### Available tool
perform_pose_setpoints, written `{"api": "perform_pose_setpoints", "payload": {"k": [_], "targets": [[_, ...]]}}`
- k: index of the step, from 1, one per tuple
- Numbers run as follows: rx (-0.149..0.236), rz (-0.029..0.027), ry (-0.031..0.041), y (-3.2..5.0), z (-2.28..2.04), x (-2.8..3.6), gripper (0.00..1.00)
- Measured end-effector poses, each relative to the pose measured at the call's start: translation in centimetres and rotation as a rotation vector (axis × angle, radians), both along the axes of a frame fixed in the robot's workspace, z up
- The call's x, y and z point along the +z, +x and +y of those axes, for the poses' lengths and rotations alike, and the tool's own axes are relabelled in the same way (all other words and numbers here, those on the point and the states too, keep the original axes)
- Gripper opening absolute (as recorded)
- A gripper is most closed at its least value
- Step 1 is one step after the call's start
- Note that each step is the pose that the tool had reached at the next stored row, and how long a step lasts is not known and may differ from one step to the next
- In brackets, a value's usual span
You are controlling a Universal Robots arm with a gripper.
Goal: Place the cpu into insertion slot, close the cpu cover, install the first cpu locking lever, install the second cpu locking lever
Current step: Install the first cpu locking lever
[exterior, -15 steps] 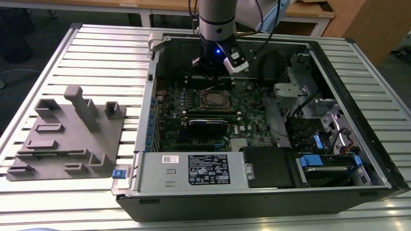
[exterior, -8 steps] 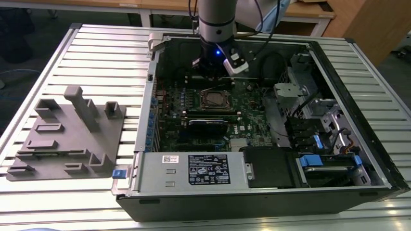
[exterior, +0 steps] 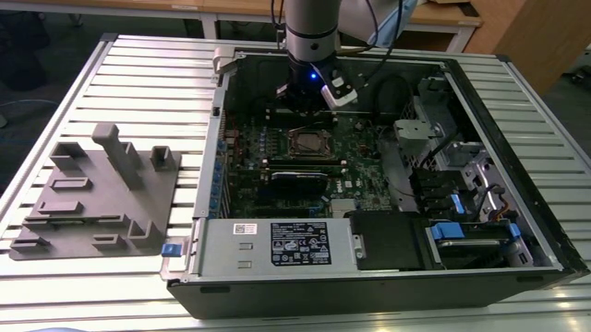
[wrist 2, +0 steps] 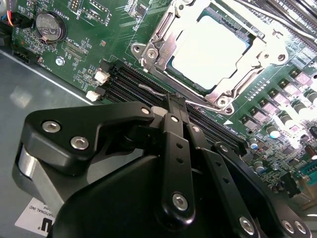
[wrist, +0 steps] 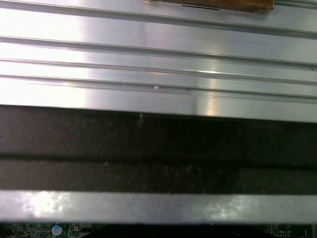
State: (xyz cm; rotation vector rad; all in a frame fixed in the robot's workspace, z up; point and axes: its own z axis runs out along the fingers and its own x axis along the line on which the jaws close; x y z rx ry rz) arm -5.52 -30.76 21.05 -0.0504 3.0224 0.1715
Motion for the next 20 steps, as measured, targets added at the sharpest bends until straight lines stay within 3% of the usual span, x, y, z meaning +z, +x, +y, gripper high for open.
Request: {"api": "perform_pose_setpoints", "payload": {"k": [3,7,20], "targets": [[0.000,-0.0024,0.0003,0.00,0.01,-0.12,0.11],[0.000,-0.0117,-0.0001,0.00,0.00,-0.28,0.11],[0.000,-0.0119,0.0000,0.00,0.00,-0.31,0.11]]}}
